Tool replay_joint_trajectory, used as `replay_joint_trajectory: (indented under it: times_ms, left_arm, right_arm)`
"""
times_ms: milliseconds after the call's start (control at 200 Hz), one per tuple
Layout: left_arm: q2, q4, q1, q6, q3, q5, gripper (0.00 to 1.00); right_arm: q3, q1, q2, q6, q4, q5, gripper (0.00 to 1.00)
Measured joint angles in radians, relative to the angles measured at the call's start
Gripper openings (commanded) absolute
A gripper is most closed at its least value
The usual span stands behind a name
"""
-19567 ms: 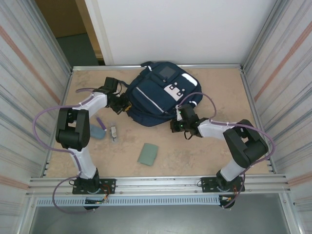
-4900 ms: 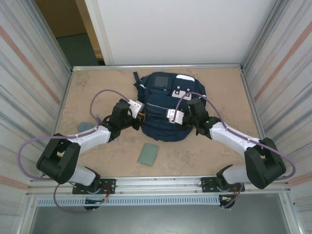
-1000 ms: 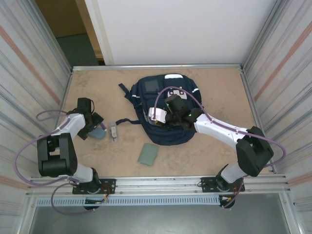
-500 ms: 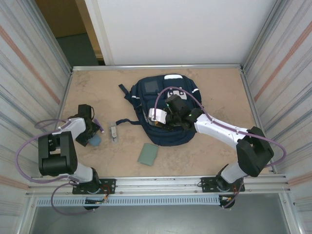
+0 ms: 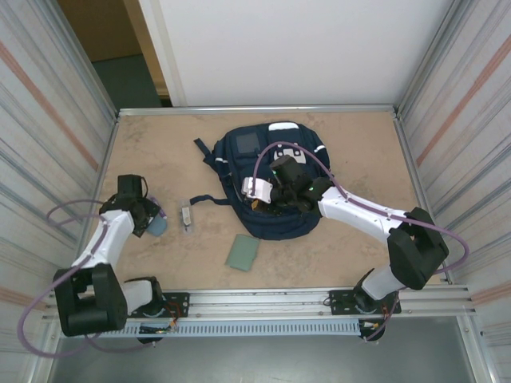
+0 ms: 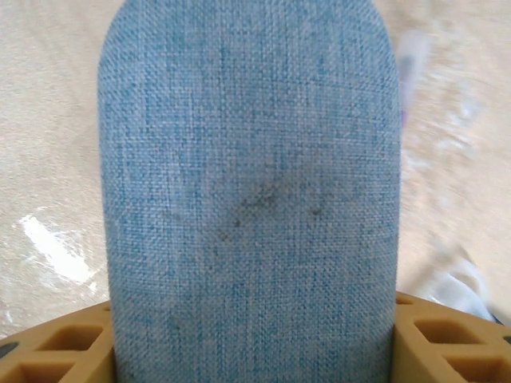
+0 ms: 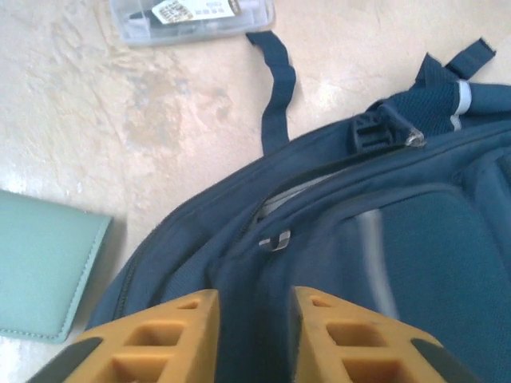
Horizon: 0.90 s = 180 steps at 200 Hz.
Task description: Pack the student bag
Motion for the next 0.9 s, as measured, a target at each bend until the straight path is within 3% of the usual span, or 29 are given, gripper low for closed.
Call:
replay_joint_trajectory:
  times_ms: [135,145,160,175,261,351,551,782,902]
  left_arm:
    - [-0.077,-0.043,-0.181,0.064,0.053,-0.02,0.49]
    - [-0.084,-0.043,-0.198,0.072,0.059,-0.021,0.49]
    - [-0.091,-0.043,-0.221,0.079,0.065,-0.021,0.49]
    - [-0.1,-0.041,-0.24,0.087,0.072,-0.023,0.49]
    - [-0.145,-0.023,-0.358,0.139,0.115,-0.023,0.5]
    - [-0.16,0.01,-0.424,0.161,0.153,-0.013,0.49]
    - [-0.116,0.148,-0.482,0.148,0.166,0.088,0.51]
    - [-0.017,0.322,-0.556,0.098,0.166,0.204,0.49]
    - [0.013,0.372,-0.563,0.007,0.166,0.246,0.49]
  right_arm:
    - [-0.048,0.011,-0.03,0.041,0.09,0.003,0.46]
    - [-0.055,0.012,-0.037,0.05,0.098,0.004,0.55]
    - [-0.066,0.013,-0.046,0.055,0.109,0.005,0.9]
    - [-0.077,0.015,-0.055,0.062,0.118,0.006,1.0]
    - [-0.133,0.02,-0.123,0.135,0.165,0.012,0.99]
    - [-0.158,0.011,-0.194,0.216,0.211,-0.056,0.99]
    - [-0.161,-0.021,-0.252,0.534,0.338,-0.2,0.99]
    - [-0.014,-0.095,-0.169,1.049,0.179,-0.251,0.99]
    - [-0.043,-0.016,-0.166,1.155,0.194,-0.2,0.99]
